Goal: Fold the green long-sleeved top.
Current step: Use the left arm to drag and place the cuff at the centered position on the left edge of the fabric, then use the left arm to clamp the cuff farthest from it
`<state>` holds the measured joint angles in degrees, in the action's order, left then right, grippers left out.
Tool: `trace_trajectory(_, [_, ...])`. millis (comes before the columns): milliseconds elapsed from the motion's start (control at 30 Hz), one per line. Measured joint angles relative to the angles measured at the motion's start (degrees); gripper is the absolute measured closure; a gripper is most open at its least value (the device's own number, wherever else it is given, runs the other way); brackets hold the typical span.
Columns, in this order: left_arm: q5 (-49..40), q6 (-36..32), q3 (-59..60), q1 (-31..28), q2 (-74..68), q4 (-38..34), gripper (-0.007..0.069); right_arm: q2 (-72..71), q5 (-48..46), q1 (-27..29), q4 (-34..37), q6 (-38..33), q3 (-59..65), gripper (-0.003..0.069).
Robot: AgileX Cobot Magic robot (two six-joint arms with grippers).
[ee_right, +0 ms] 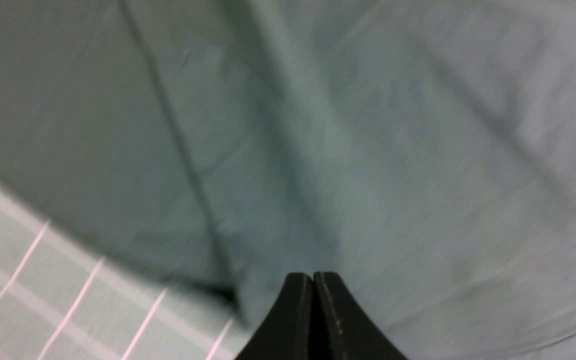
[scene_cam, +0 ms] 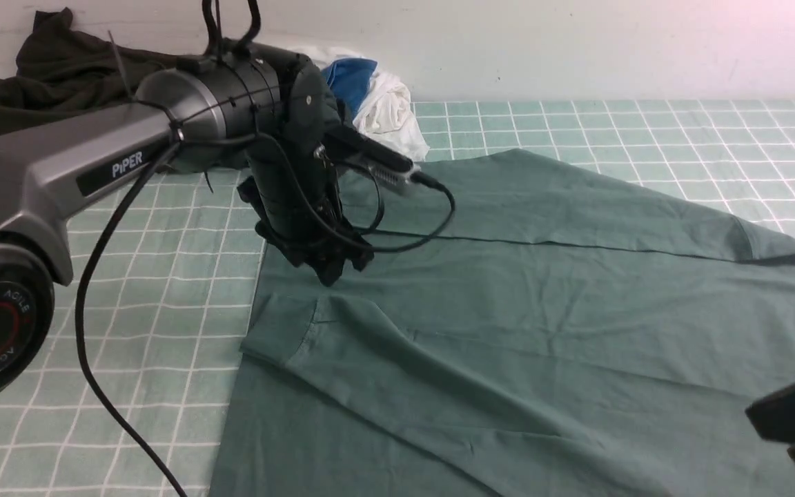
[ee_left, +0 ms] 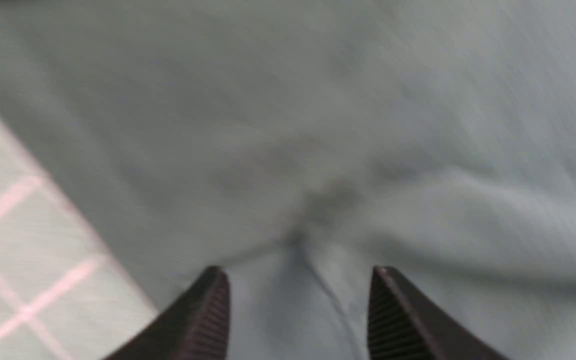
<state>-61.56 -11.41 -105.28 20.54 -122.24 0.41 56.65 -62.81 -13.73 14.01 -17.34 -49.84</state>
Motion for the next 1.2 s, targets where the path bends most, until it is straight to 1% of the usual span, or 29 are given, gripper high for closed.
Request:
trace_trajectory(33, [0.0,0.2,-0.3,-0.2,-0.2,0.0,0.0241,0.3,0.5,0.0,-0.4,0.2,-0.2,0.0673])
trace_trajectory(133, [0.2,1.9,-4.9,-3.5,-3.2,-1.3,0.0217,3.9,3.1,0.0,-2.4,1.7,-4.0,0.0673])
trace_trajectory(300, [2.8,6.0,-11.8,-7.7,-8.7,-2.7,0.0215,12.0,4.0,0.0,-3.0,2.0,-8.1,0.0673])
trace_trajectory(367, [3.7,7.1,-13.1,-8.5,-10.0,-2.8,0.0215,13.9,3.9,0.0,-2.9,2.0,-8.6,0.0673])
trace_trajectory(467, [8.0,9.9,-16.9,-10.8,-13.1,-2.8,0.0215,18.4,3.9,0.0,-2.4,2.0,-9.1,0.0673])
trace_trajectory(633, [12.2,11.9,-18.7,-12.1,-16.2,-2.8,0.0215,21.2,4.9,0.0,-2.3,2.0,-9.2,0.0673])
trace_trajectory(767, [13.9,12.2,-18.8,-12.2,-18.4,-4.8,0.0215,21.9,5.7,0.0,-2.3,2.0,-9.4,0.0673])
trace_trajectory(933, [16.2,11.4,-19.0,-12.2,-19.8,-10.7,0.0215,21.9,6.2,0.0,-2.1,2.0,-9.6,0.0673])
trace_trajectory(1067, [16.9,10.3,-19.3,-12.2,-20.1,-13.6,0.0217,21.9,6.3,0.0,-2.1,2.0,-9.7,0.0673])
trace_trajectory(1200, [16.8,8.4,-19.6,-12.2,-20.1,-14.5,0.0253,21.9,6.3,0.0,-2.1,2.0,-9.8,0.0673])
